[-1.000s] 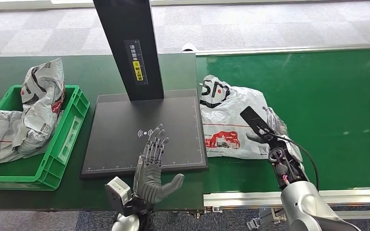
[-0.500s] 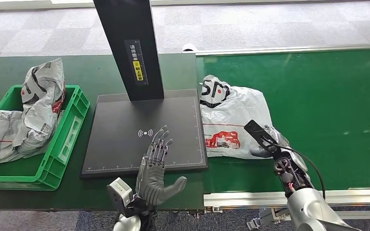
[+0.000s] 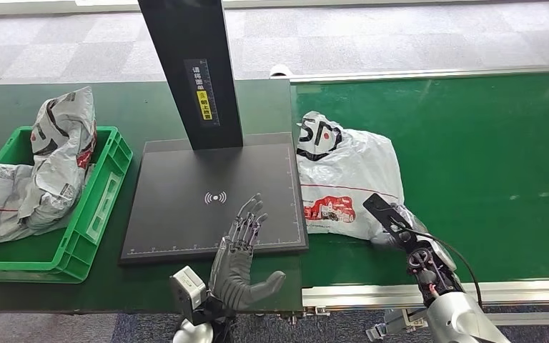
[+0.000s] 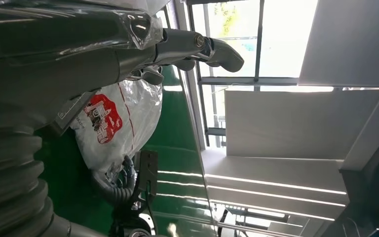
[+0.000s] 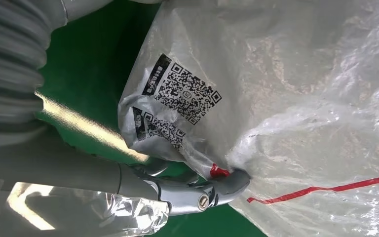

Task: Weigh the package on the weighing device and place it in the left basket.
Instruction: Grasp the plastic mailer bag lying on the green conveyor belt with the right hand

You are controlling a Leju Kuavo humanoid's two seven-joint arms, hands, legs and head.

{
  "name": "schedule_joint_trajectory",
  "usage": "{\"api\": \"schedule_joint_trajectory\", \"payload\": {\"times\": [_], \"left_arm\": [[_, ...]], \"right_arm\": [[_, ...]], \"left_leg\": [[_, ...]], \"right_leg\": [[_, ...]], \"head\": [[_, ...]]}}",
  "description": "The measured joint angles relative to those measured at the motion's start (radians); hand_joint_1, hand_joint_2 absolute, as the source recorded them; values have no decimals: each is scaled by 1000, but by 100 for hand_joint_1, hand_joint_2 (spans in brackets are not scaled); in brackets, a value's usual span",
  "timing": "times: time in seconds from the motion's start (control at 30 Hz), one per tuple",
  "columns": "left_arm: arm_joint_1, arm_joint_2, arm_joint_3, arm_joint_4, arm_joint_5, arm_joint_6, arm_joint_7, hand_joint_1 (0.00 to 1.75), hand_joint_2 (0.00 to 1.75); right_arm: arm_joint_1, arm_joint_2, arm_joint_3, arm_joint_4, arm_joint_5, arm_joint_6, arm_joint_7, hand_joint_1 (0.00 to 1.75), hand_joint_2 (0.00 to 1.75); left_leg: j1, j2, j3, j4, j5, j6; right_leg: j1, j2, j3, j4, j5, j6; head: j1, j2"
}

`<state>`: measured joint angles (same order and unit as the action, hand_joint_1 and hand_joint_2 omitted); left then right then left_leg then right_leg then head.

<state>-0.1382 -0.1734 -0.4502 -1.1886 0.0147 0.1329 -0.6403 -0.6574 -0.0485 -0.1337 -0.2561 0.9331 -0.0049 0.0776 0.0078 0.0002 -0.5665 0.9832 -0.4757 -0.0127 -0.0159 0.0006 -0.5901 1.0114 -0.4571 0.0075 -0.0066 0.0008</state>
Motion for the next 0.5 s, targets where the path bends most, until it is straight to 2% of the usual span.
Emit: {"api": "schedule_joint_trajectory", "payload": {"times": [0.03, 0.07, 0.17, 0.2, 0.5], "left_arm": [[-1, 0, -1, 3, 0, -1, 0, 0, 175], [-2, 0, -3, 5, 0, -2, 0, 0, 175], [-5, 1, -6, 14, 0, -8, 0, 0, 175], [-6, 1, -6, 16, 0, -10, -1, 0, 175], [-10, 1, -12, 27, 1, -19, -1, 0, 175]], "right_arm": [[0, 0, -1, 0, 1, 3, 4, 0, 175], [0, 1, -1, 1, 3, 6, 10, 37, 175], [1, 3, -5, 1, 6, 15, 29, 168, 175], [1, 3, -7, 1, 6, 18, 36, 175, 175], [-7, 0, -29, 1, 5, 21, 55, 175, 175]], "left_leg": [[0, 0, 0, 0, 0, 0], [0, 0, 0, 0, 0, 0], [0, 0, 1, 0, 0, 0], [0, -1, 2, 0, 0, 0], [0, -1, 6, 1, -1, 1]], "right_leg": [[0, 0, 0, 0, 0, 0], [0, 0, 1, 0, 0, 0], [0, -1, 2, 0, 0, 0], [0, -1, 3, 0, 0, 0], [0, -1, 7, -1, -1, 1]], "head": [[0, 0], [0, 0], [0, 0], [0, 0], [0, 0]]}}
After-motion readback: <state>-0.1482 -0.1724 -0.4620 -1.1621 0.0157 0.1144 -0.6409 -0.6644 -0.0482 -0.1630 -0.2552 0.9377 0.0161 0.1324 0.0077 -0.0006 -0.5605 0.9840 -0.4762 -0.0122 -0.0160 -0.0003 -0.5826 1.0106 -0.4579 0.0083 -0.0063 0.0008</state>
